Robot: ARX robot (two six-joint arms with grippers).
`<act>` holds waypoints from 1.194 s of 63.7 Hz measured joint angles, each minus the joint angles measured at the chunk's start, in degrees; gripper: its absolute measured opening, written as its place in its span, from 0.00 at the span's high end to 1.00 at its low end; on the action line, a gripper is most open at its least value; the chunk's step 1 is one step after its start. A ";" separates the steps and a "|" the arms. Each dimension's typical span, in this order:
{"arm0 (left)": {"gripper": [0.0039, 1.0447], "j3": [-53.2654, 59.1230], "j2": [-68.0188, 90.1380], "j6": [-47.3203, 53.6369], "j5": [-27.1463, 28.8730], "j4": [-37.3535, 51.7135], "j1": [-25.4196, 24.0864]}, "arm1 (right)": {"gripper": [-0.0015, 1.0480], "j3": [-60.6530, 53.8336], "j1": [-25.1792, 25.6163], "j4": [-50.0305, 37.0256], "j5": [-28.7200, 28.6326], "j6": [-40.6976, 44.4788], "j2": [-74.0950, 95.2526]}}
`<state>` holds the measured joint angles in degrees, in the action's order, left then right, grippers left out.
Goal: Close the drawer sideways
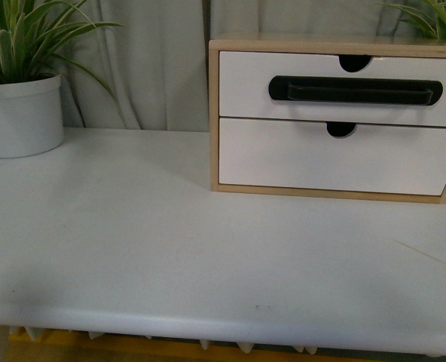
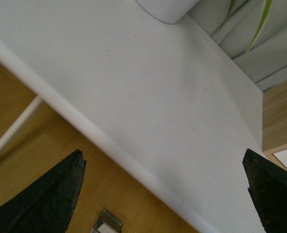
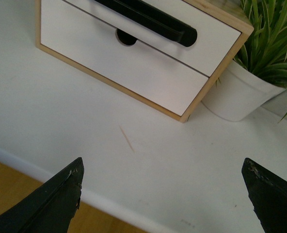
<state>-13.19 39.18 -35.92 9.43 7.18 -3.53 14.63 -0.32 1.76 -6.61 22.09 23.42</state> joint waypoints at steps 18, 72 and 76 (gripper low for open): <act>0.21 7.21 -8.98 14.45 -13.27 10.95 -3.54 | 0.19 -4.04 -0.11 -5.16 5.42 -9.44 -7.34; 0.96 12.74 -27.80 35.45 -9.40 4.42 3.52 | 0.99 -14.29 0.28 -1.57 6.43 -21.33 -23.08; 0.96 12.74 -28.70 35.47 -9.42 3.52 3.52 | 0.99 -14.27 0.28 -1.60 6.43 -21.33 -23.08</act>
<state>-0.45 10.48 -0.45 0.01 10.70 -0.01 0.36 -0.03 0.16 -0.19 0.75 0.34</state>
